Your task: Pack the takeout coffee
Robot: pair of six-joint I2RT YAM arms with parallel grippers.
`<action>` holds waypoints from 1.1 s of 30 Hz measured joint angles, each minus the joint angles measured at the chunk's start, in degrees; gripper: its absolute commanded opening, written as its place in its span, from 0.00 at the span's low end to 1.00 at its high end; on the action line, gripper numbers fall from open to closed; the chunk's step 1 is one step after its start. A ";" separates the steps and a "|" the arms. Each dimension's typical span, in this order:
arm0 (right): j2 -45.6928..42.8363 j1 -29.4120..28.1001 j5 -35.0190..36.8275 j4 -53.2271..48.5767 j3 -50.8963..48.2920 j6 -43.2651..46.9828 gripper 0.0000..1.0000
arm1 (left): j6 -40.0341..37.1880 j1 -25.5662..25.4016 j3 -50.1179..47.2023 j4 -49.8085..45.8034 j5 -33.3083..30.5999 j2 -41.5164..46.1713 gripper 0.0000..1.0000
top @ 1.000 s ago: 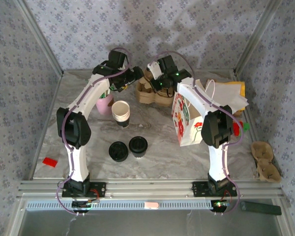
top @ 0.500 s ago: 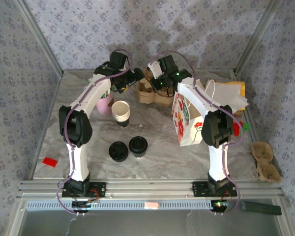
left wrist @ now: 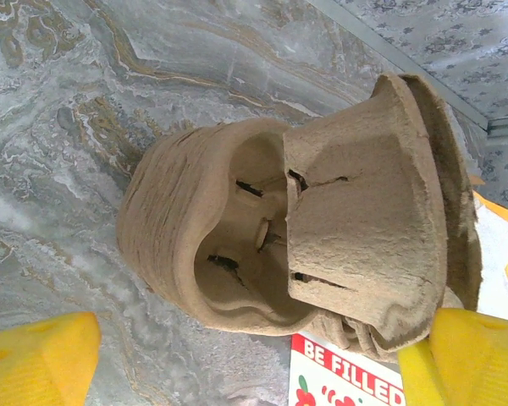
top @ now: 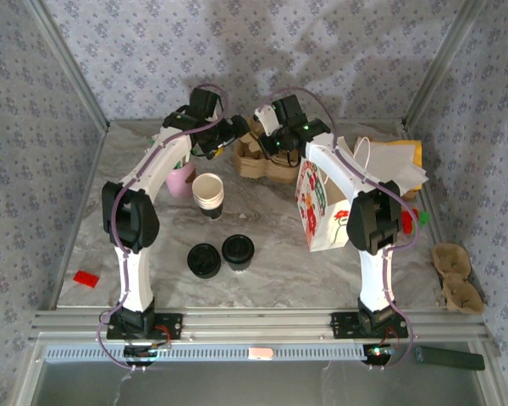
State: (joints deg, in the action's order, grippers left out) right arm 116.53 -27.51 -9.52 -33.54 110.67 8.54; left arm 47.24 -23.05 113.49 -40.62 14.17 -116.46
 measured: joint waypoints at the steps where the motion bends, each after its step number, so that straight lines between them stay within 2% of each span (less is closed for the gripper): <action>1: 0.00 0.00 0.00 0.02 -0.02 -0.02 0.00 | 0.02 0.00 0.00 0.13 -0.02 0.00 1.00; 24: 0.00 0.07 -0.44 0.63 -0.39 -0.15 0.00 | 0.87 0.00 -0.09 2.03 0.22 0.00 1.00; 33: 0.00 0.17 -0.83 0.63 -0.39 -0.22 0.00 | 1.31 0.13 -2.84 3.82 0.24 0.04 1.00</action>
State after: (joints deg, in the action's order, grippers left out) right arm 116.53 -27.33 -10.35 -32.91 110.28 8.32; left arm 48.56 -22.92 110.65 -36.80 14.41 -116.42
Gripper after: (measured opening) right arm 0.051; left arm 0.994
